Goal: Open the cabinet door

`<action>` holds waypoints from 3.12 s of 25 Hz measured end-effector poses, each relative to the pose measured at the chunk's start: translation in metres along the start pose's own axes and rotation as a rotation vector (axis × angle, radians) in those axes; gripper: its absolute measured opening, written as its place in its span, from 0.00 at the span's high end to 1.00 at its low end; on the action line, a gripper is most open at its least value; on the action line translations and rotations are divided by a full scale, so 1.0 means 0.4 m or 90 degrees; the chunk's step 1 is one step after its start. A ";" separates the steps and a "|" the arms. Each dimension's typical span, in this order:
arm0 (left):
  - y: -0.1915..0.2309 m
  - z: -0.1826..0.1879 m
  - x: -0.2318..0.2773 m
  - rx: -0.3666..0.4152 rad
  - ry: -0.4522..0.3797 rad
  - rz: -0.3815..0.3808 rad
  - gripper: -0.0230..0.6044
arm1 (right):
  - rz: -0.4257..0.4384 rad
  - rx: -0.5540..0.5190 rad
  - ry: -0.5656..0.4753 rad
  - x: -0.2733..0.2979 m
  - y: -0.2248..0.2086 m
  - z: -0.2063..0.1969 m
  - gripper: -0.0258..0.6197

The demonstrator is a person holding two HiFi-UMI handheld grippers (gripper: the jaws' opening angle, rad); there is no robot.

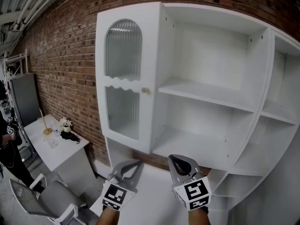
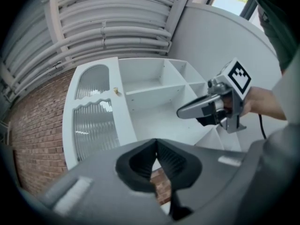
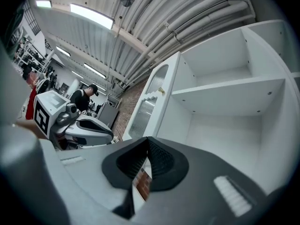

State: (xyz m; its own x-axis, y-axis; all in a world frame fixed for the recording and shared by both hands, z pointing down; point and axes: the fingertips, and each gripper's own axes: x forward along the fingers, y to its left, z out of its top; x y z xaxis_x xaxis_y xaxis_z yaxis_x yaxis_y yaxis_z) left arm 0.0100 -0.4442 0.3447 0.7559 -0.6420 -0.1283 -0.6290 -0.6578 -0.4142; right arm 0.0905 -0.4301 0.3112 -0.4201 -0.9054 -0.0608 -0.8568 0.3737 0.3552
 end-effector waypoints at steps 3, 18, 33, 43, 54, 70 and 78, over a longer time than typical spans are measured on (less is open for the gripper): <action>0.025 -0.009 0.013 -0.006 -0.006 -0.003 0.96 | -0.002 -0.003 0.009 0.021 0.007 -0.007 0.95; 0.134 0.076 0.132 0.035 -0.024 0.035 0.96 | 0.014 0.001 -0.009 0.086 -0.069 -0.006 0.95; 0.359 0.342 0.254 0.092 -0.117 0.175 0.87 | 0.015 0.012 -0.029 0.091 -0.141 -0.025 0.95; 0.400 0.377 0.319 0.091 -0.110 0.203 0.80 | 0.018 0.019 -0.032 0.083 -0.168 -0.043 0.95; 0.401 0.380 0.257 0.079 -0.130 0.197 0.84 | 0.021 0.021 -0.033 0.067 -0.173 -0.044 0.95; 0.421 0.419 -0.035 0.099 -0.134 0.225 0.84 | 0.110 0.017 -0.068 0.110 0.010 0.044 0.95; 0.465 0.419 -0.166 0.101 -0.129 0.287 0.86 | 0.154 0.016 -0.084 0.124 0.085 0.078 0.95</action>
State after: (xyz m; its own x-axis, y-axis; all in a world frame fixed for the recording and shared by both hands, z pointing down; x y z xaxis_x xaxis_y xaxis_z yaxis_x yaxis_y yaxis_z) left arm -0.1268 -0.4580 0.1251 0.4456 -0.7481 -0.4918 -0.8771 -0.2548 -0.4071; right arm 0.0311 -0.4560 0.2912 -0.6477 -0.7555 -0.0982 -0.7329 0.5827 0.3511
